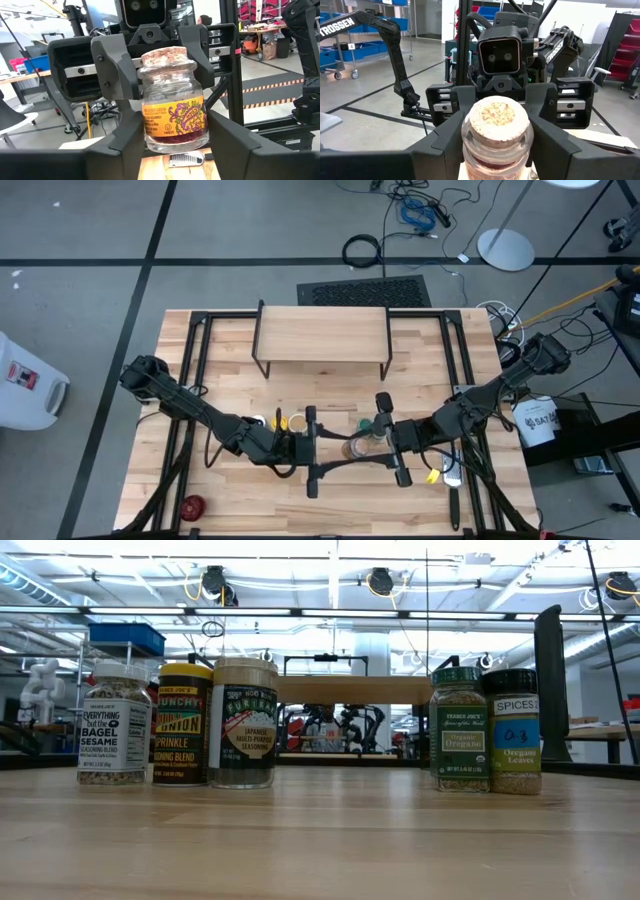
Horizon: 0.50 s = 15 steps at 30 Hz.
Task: Shelf spices
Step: Put the transparent seasoning bottle on the shelf
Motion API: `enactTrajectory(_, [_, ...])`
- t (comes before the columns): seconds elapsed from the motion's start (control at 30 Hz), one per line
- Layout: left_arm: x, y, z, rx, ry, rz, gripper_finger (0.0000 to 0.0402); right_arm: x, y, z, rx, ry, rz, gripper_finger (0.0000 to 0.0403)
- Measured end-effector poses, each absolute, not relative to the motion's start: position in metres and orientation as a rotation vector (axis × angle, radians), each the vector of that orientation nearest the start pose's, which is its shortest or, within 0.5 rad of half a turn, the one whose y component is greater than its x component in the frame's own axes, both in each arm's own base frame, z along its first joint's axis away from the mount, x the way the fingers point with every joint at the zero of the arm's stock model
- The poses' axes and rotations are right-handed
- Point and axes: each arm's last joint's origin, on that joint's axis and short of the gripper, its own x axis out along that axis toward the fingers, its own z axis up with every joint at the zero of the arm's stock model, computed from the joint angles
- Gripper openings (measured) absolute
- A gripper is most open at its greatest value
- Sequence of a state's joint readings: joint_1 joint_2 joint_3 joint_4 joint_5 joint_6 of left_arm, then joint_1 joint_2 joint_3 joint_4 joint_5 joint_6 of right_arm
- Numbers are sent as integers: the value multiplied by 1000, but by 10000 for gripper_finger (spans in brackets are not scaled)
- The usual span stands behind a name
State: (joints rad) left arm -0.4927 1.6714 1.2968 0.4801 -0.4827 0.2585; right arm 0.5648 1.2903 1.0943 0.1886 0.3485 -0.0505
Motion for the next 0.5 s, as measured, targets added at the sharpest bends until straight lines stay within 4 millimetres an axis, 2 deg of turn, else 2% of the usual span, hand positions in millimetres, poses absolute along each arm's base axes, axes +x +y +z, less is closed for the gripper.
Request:
enactTrajectory(0.1, [349, -172, 342, 207, -94, 2, 180, 254, 149, 368, -55, 2, 217, 176])
enactTrajectory(0.5, [350, -172, 341, 204, -88, 3, 189, 254, 149, 367, -53, 12, 220, 176])
